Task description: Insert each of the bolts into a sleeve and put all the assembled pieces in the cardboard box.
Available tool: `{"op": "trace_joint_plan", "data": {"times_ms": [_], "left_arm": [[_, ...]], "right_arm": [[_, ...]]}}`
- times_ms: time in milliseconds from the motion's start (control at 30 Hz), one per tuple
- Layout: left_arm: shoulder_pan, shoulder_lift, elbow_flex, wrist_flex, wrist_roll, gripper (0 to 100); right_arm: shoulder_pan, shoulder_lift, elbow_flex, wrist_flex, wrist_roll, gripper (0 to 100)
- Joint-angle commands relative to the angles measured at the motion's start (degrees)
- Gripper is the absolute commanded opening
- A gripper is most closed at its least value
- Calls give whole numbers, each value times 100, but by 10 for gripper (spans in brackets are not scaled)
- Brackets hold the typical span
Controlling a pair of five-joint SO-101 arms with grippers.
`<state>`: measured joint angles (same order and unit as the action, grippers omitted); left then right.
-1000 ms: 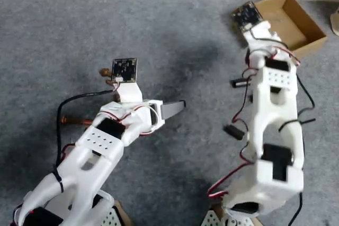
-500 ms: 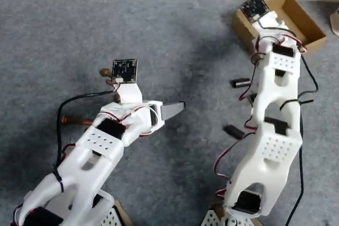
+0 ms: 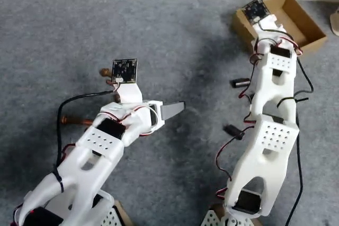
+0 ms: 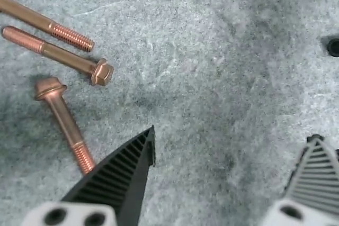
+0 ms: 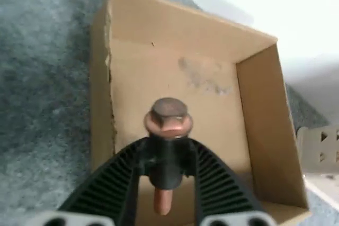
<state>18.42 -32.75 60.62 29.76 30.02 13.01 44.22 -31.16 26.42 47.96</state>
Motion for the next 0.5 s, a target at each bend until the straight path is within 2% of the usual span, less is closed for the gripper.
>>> {"op": "trace_joint_plan", "data": {"times_ms": [0, 100, 267, 367, 467], "left_arm": [[-22, -13, -40, -105, -44, 399], [-22, -13, -40, -105, -44, 399], [-22, -13, -40, -105, -44, 399], [-31, -13, -40, -105, -44, 399], [-40, -13, -40, -105, -44, 399]], "right_arm": [[119, -154, -365, 13, -132, 140], [127, -154, -365, 75, -132, 140], [92, -163, -752, 734, -211, 141], [84, -163, -1332, 1332, -879, 140], [13, -136, -2185, 2440, -1486, 99]]}}
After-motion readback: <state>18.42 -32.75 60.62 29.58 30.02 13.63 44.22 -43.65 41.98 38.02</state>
